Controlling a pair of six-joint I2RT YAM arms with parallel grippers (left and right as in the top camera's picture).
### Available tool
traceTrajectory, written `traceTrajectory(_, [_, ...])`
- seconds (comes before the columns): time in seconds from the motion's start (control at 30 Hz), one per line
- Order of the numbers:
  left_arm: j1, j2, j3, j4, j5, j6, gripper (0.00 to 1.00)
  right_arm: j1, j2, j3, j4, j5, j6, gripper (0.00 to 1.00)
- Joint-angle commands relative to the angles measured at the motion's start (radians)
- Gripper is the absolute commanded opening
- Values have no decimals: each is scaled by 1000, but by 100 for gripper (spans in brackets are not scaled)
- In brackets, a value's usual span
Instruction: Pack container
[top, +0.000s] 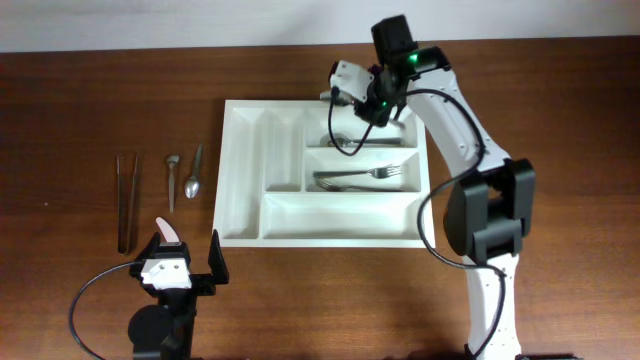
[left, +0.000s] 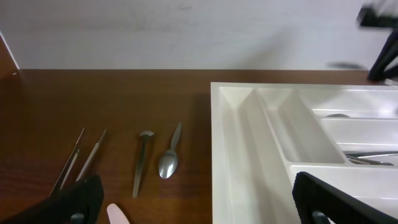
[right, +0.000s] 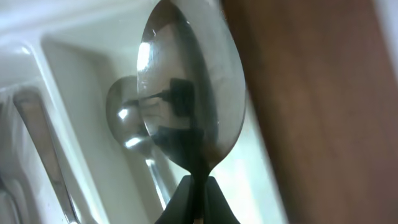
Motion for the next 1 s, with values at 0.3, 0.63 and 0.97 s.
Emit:
traceTrajectory(0.3, [-4,-9,-11,3,11,2,99,-7,-22,33,0,-52,129,66])
traceTrajectory(0.63, [-4,-9,-11,3,11,2,99,-185,-120,228,-82,81,689,99])
traceTrajectory(0.97, [-4,-9,-11,3,11,2,99,-364,-121,235,-107,81,785,99])
